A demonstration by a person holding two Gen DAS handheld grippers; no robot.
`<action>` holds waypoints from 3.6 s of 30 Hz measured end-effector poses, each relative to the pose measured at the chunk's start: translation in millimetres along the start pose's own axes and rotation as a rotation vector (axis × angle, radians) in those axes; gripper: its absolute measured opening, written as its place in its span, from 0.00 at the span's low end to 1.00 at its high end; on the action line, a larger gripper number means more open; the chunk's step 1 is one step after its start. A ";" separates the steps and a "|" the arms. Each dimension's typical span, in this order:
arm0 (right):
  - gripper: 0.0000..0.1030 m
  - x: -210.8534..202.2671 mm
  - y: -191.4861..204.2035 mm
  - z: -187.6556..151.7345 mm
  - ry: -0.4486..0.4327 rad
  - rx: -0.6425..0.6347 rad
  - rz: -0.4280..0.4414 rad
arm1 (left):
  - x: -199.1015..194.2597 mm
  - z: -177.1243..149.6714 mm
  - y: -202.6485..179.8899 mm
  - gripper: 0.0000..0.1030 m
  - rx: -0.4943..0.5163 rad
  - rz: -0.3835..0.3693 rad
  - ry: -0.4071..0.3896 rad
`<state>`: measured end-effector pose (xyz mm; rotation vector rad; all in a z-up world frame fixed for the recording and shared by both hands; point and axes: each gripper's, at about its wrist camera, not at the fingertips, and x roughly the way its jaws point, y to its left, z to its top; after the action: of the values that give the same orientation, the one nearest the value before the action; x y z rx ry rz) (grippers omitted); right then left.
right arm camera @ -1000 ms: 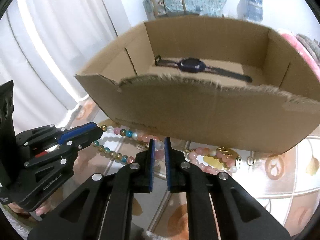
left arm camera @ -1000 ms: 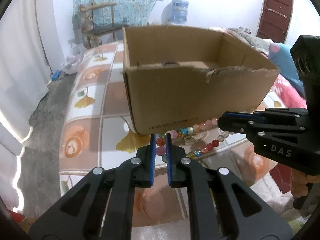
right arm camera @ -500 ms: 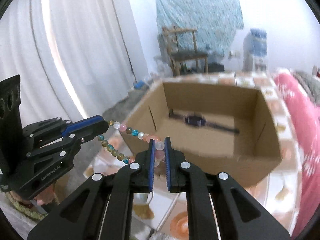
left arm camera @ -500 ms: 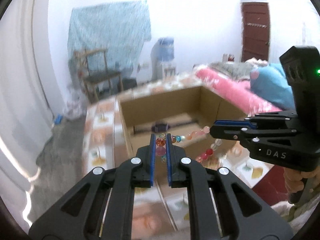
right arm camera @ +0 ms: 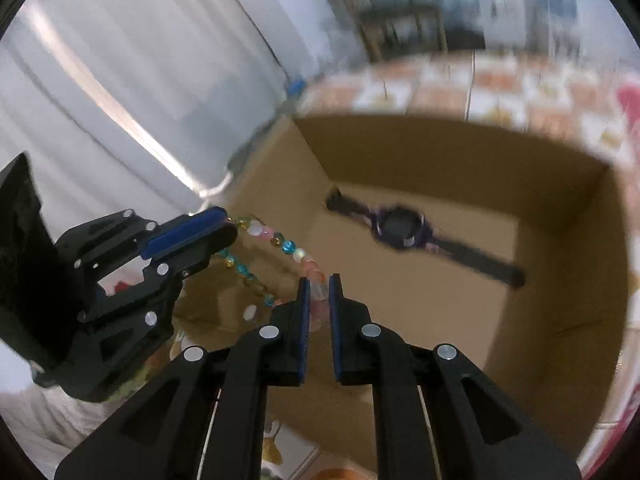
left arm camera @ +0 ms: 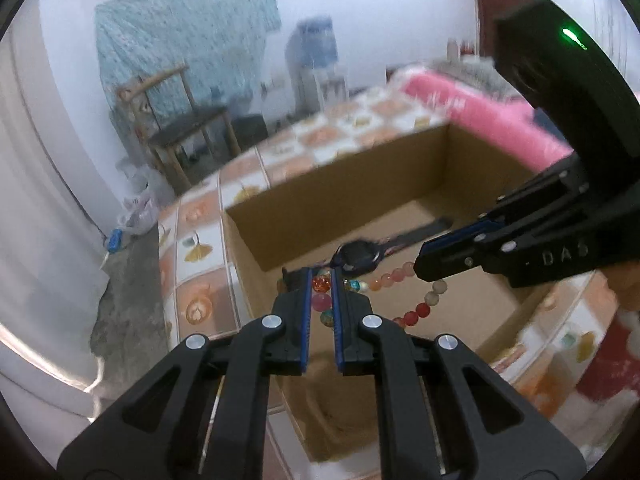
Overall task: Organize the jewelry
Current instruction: 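Lift the bracelet into the box and open the left gripper, then withdraw the open left gripper from the box back over the table, then move the left gripper down toward the small gold charm beside the box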
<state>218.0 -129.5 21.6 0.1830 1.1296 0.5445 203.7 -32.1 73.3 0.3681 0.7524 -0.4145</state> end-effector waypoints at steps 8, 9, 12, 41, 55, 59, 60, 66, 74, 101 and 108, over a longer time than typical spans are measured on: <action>0.11 43.7 -20.9 8.7 0.188 0.108 -0.012 | 27.1 -9.9 -13.9 0.10 0.101 0.023 0.103; 0.13 43.5 -22.8 8.1 0.188 0.123 -0.005 | 28.4 -10.6 -13.3 0.11 0.099 0.025 0.106; 0.23 39.9 -25.7 6.8 0.170 0.143 -0.001 | 24.7 -11.5 -9.2 0.16 0.076 0.038 0.102; 0.81 -102.5 25.0 -151.7 -0.382 0.039 -0.050 | -91.7 -111.8 -17.5 0.86 -0.304 -0.015 -0.005; 0.81 -28.2 13.7 -202.1 -0.112 0.046 -0.282 | -31.2 -158.4 -34.4 0.86 -0.284 0.031 0.211; 0.81 -20.4 12.2 -209.0 -0.082 0.038 -0.315 | -23.6 -162.6 -36.0 0.86 -0.281 0.023 0.236; 0.81 -21.0 11.6 -210.7 -0.083 0.040 -0.313 | -22.2 -163.8 -36.3 0.86 -0.284 0.020 0.240; 0.81 -28.8 5.6 -217.4 -0.119 0.058 -0.304 | -24.4 -162.5 -37.2 0.86 -0.296 0.023 0.221; 0.81 -50.2 -8.4 -203.3 -0.204 0.125 -0.192 | -48.3 -153.9 -27.6 0.86 -0.326 0.067 0.078; 0.36 -61.1 -58.5 -166.9 -0.345 0.325 -0.127 | -6.7 -110.6 21.4 0.87 -0.378 0.065 0.008; 0.36 -55.1 -12.0 -211.6 -0.219 0.123 -0.207 | -14.3 -142.3 -10.7 0.87 -0.341 -0.066 0.088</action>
<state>15.3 -195.0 -29.4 0.2237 0.9548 0.2644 107.0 27.7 -14.2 0.0415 0.9057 -0.3255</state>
